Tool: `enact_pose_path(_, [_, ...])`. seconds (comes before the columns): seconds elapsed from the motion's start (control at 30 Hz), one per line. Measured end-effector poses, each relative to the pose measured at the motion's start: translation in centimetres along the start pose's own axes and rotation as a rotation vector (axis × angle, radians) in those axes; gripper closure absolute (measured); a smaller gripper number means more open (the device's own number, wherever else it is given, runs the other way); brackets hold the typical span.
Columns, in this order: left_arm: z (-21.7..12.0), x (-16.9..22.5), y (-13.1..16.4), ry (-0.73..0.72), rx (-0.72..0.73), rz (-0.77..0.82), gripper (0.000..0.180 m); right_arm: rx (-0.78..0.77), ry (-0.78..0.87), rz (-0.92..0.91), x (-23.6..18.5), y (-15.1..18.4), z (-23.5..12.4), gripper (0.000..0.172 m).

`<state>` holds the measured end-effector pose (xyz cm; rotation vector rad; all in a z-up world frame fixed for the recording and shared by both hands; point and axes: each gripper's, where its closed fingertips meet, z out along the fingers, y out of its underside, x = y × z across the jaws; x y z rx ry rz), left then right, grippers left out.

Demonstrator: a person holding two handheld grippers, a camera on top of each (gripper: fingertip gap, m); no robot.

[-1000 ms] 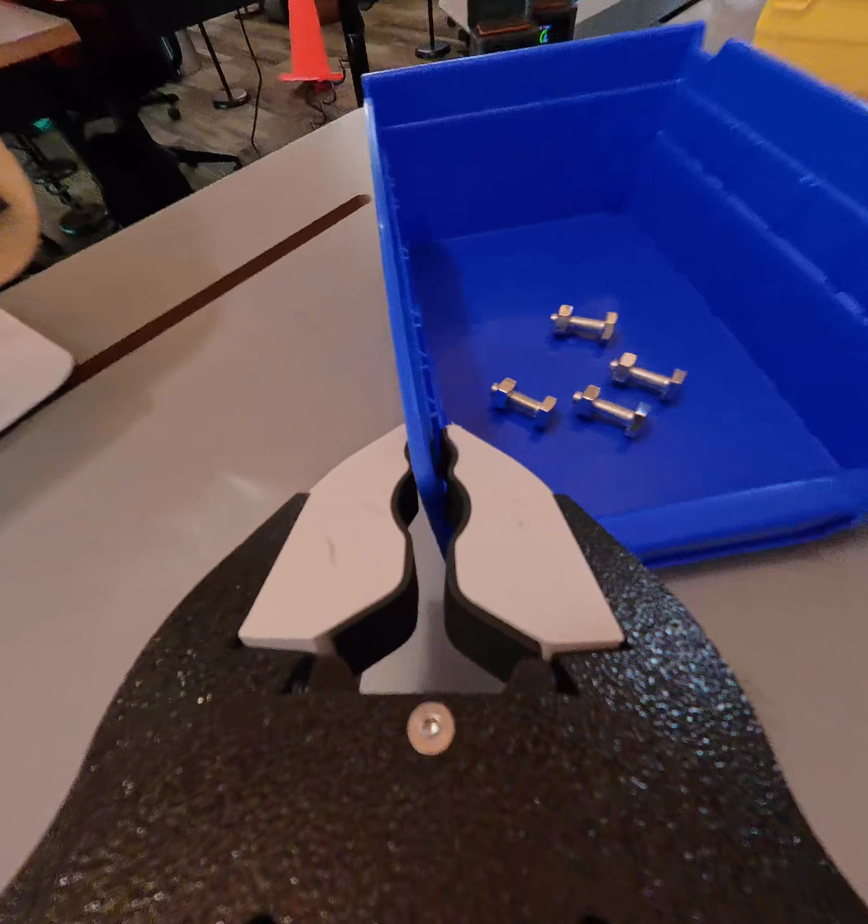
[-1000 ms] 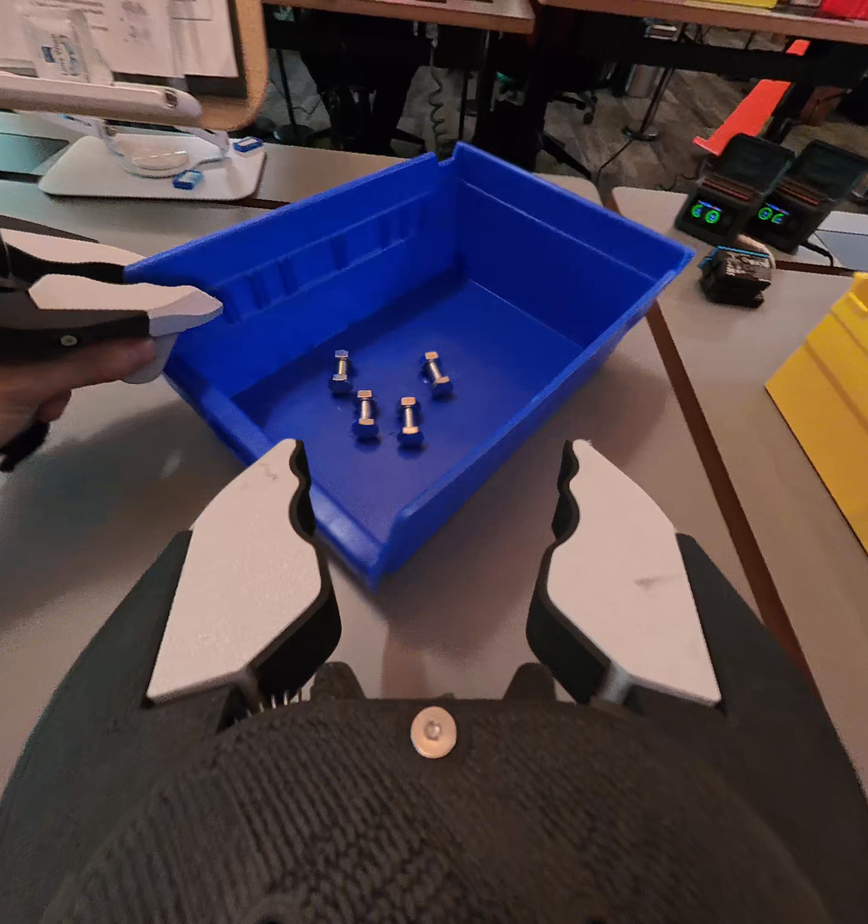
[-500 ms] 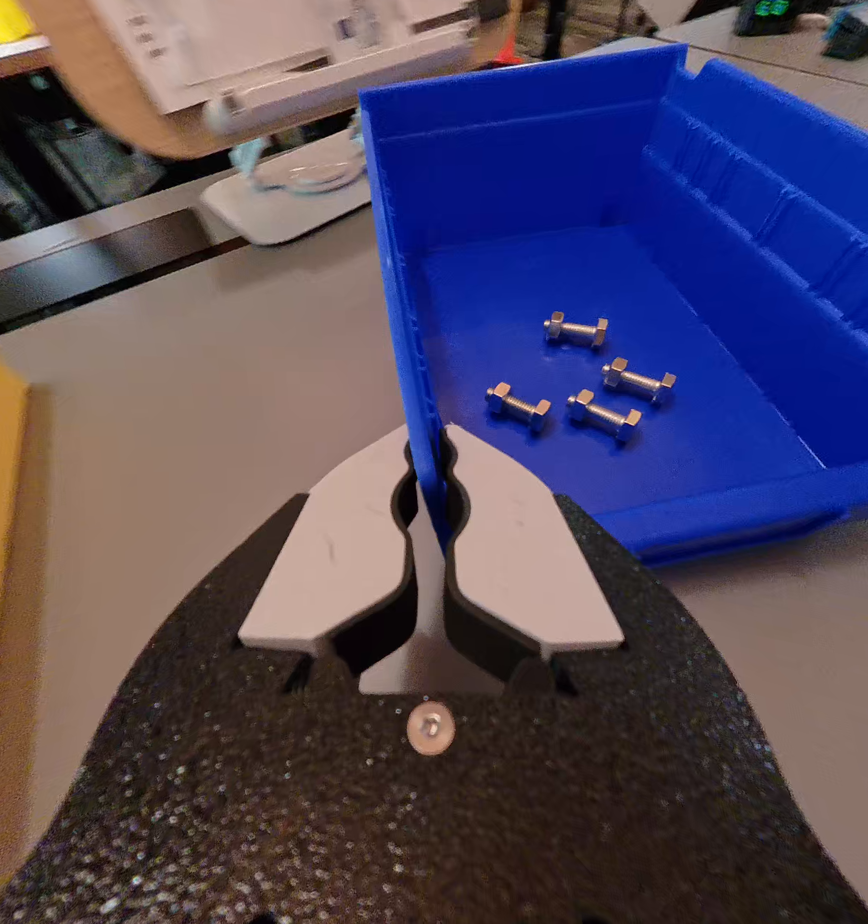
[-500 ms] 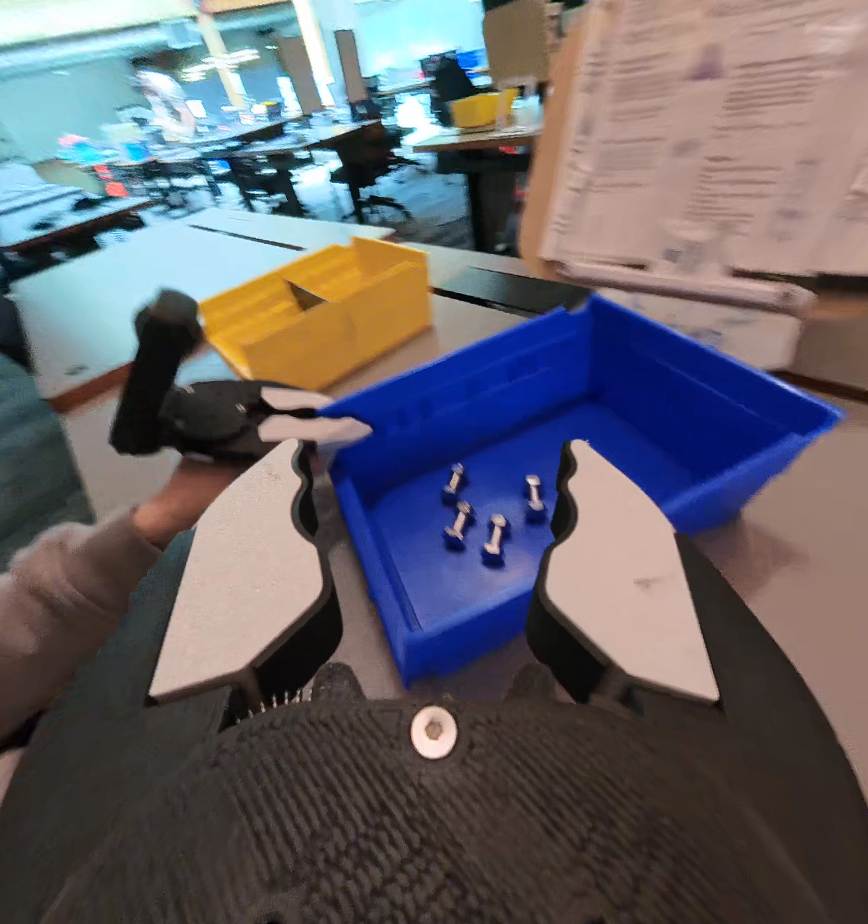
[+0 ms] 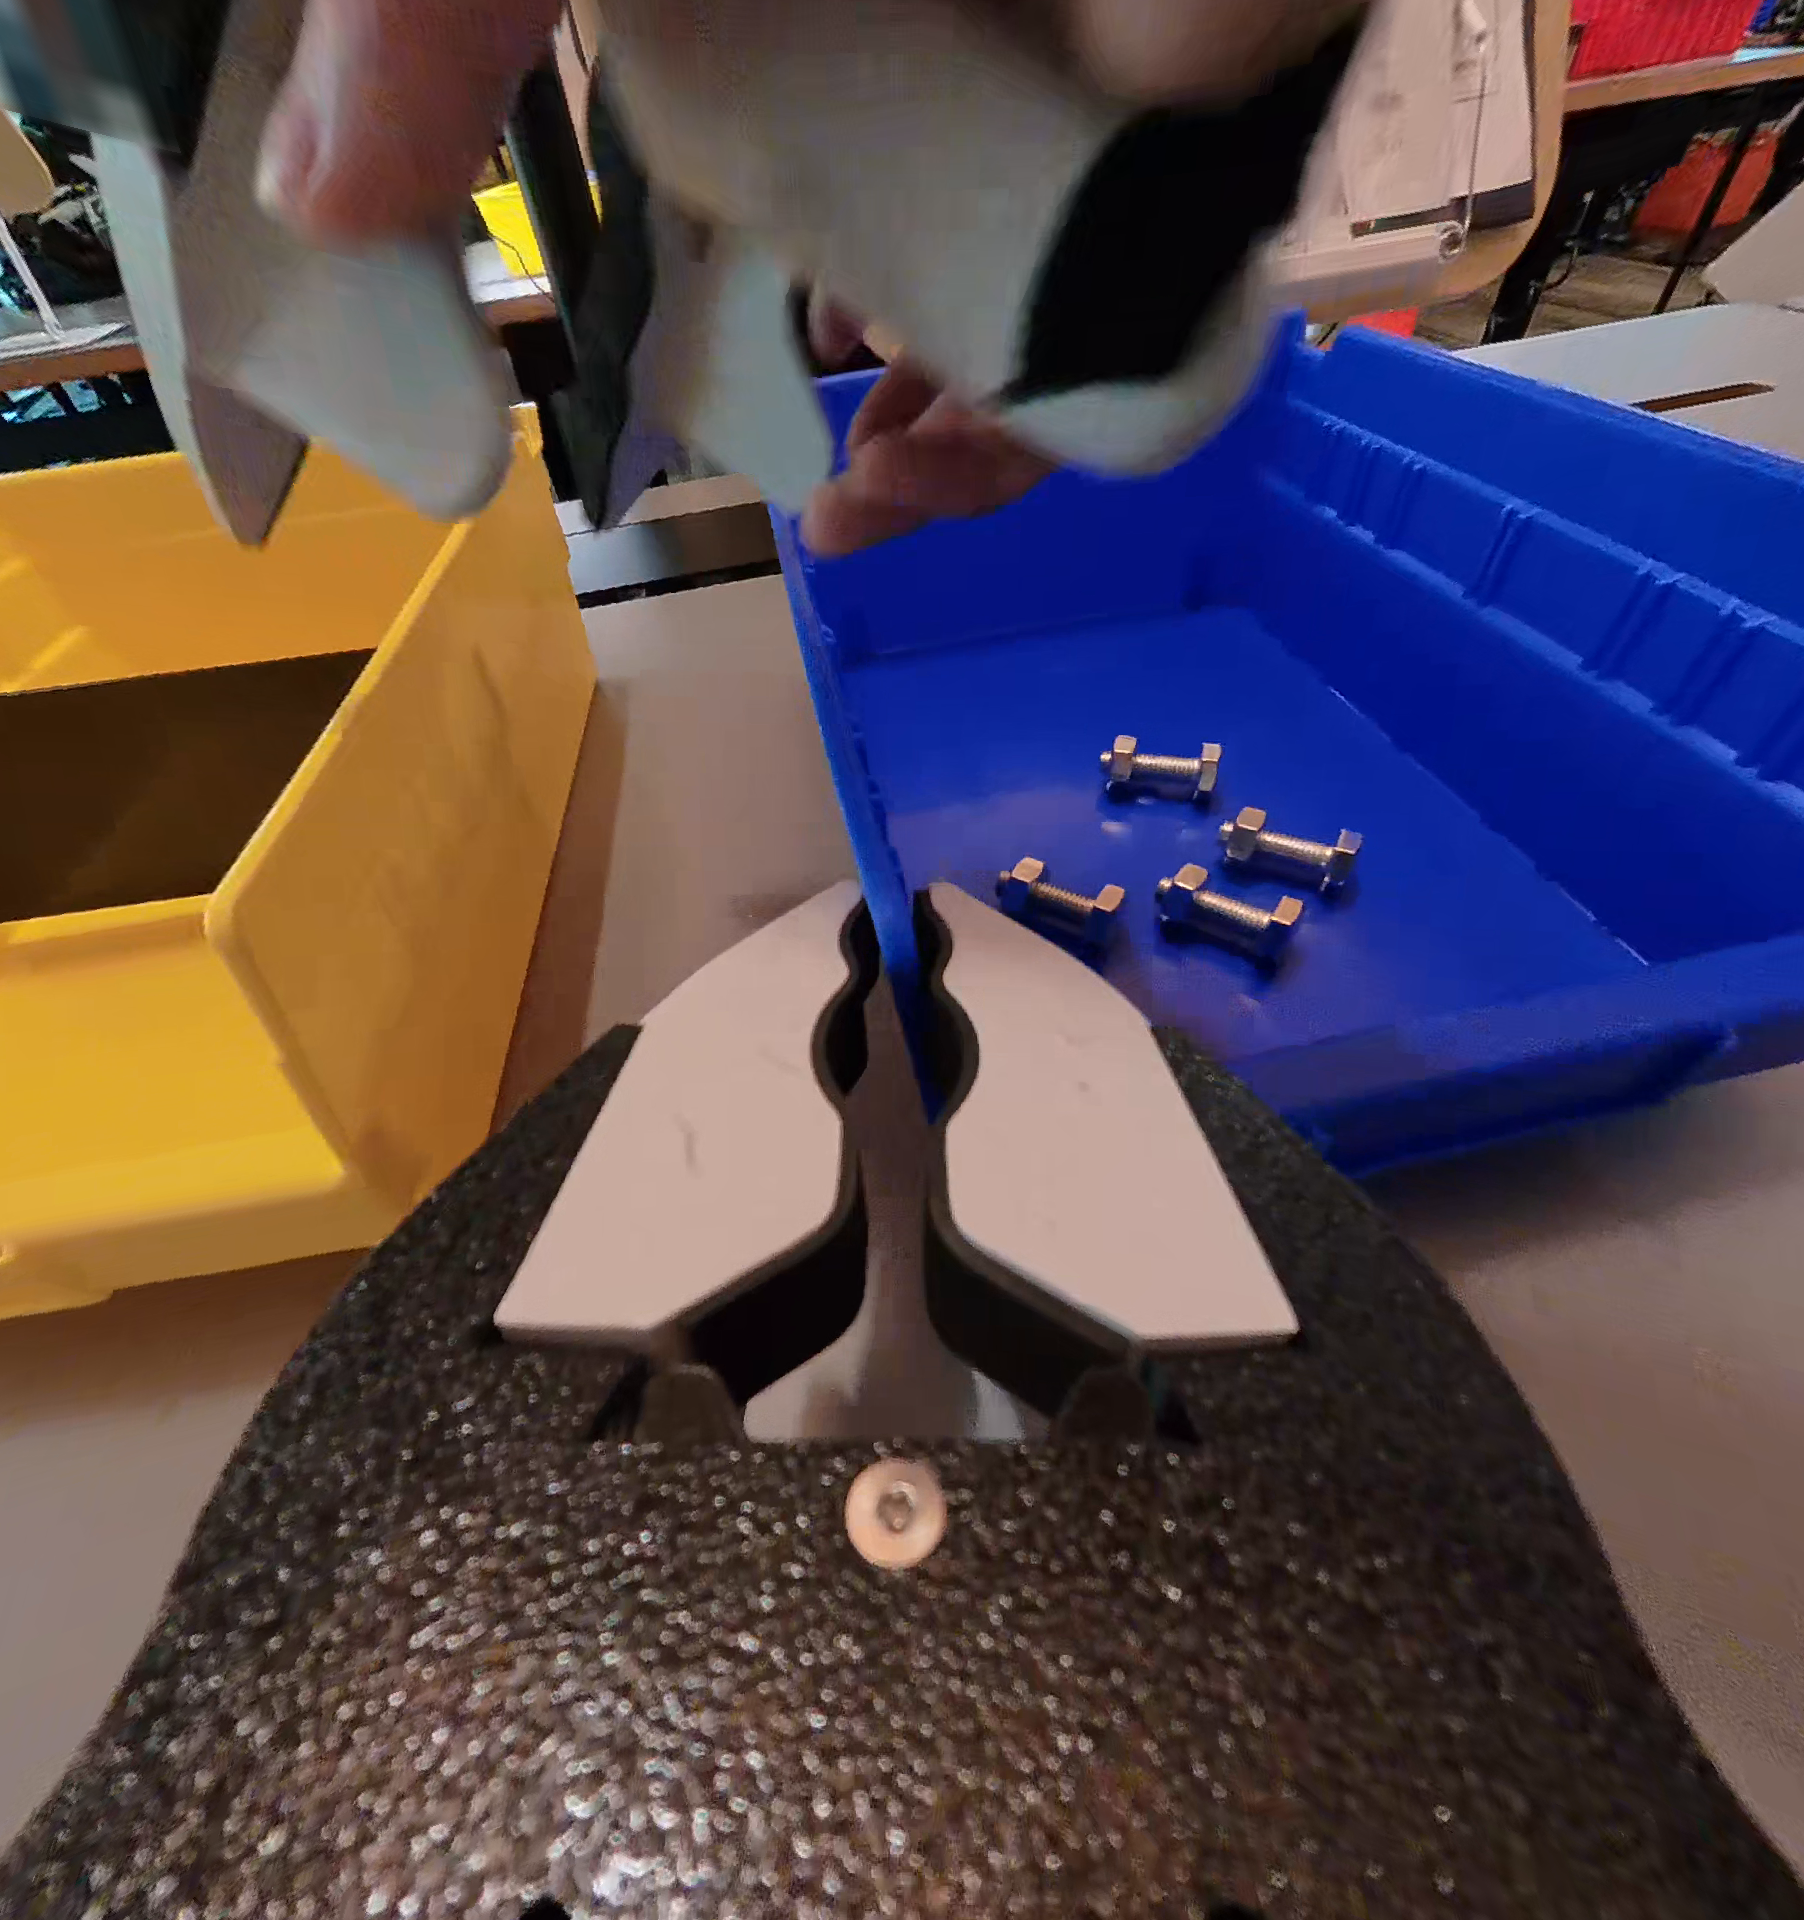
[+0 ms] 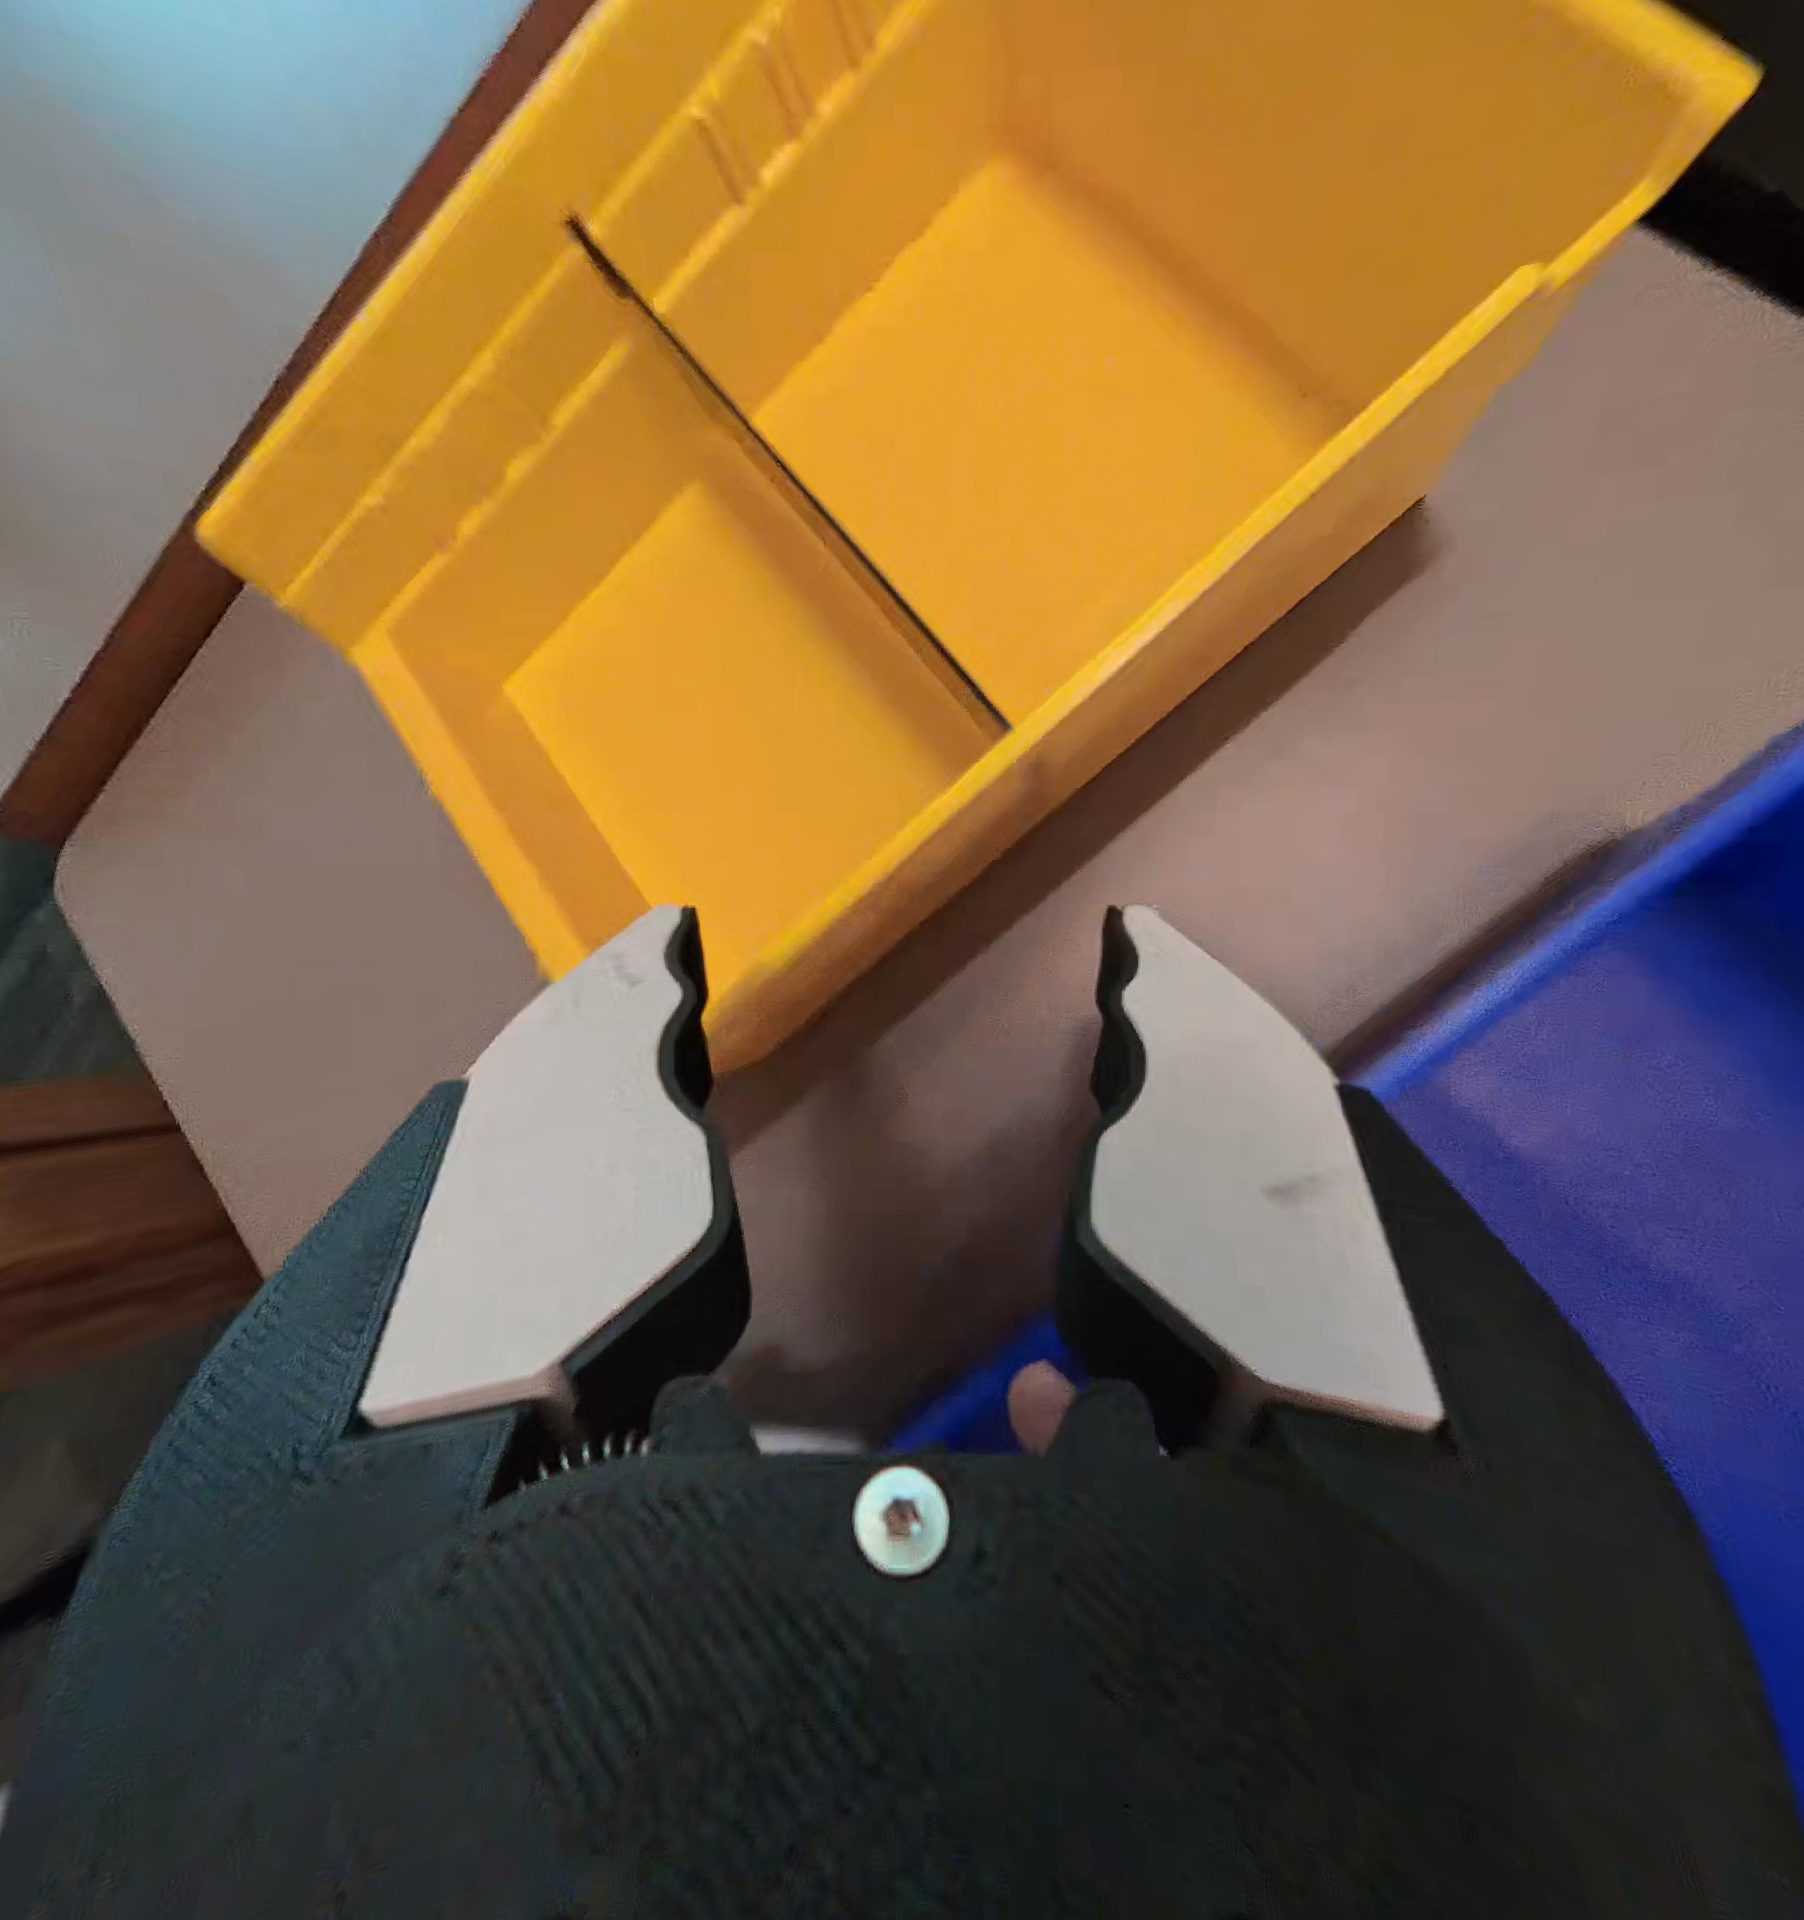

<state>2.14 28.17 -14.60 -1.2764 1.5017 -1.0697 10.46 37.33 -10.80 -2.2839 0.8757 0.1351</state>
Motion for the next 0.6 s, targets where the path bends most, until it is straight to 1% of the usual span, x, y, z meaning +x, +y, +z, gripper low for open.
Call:
enact_pose_path(0.07, [-0.1, -0.1, 0.0, 0.006, 0.001, 0.003, 0.175, -0.029, 0.002, 0.047, -0.1, -0.4, 2.1, 0.105])
enact_pose_path(0.1, [-0.1, -0.3, 0.1, 0.005, -0.001, 0.006, 0.174, -0.049, 0.029, 0.052, 0.2, -0.6, 2.8, 0.11])
enact_pose_path(0.2, [-0.2, -0.7, 0.1, 0.022, 0.004, -0.009, 0.175, -0.078, 0.141, 0.047, 1.5, -1.2, 3.9, 0.111])
enact_pose_path(0.27, [-0.2, -0.9, 0.0, 0.037, 0.011, -0.043, 0.175, -0.056, 0.2, -0.023, 1.7, -2.1, 4.0, 0.11])
enact_pose_path(0.33, [-0.3, -1.2, 0.0, 0.033, 0.014, -0.059, 0.175, -0.164, 0.146, 0.011, 0.6, -0.7, 5.1, 0.109])
enact_pose_path(0.4, [-0.3, -1.4, 0.0, 0.029, 0.013, -0.061, 0.176, -0.224, 0.139, 0.055, 0.3, -0.1, 5.9, 0.108])
enact_pose_path(0.5, [-0.3, -1.7, 0.0, 0.028, 0.016, -0.077, 0.176, -0.246, 0.179, 0.09, 0.8, 0.5, 7.4, 0.108])
enact_pose_path(0.57, [-0.3, -1.8, 0.0, 0.024, 0.016, -0.08, 0.176, -0.248, 0.234, 0.078, 1.5, 0.9, 8.6, 0.112])
enact_pose_path(0.6, [-0.3, -1.9, 0.0, 0.024, 0.018, -0.08, 0.176, -0.2, 0.251, 0.081, 1.8, 0.4, 9.0, 0.115])
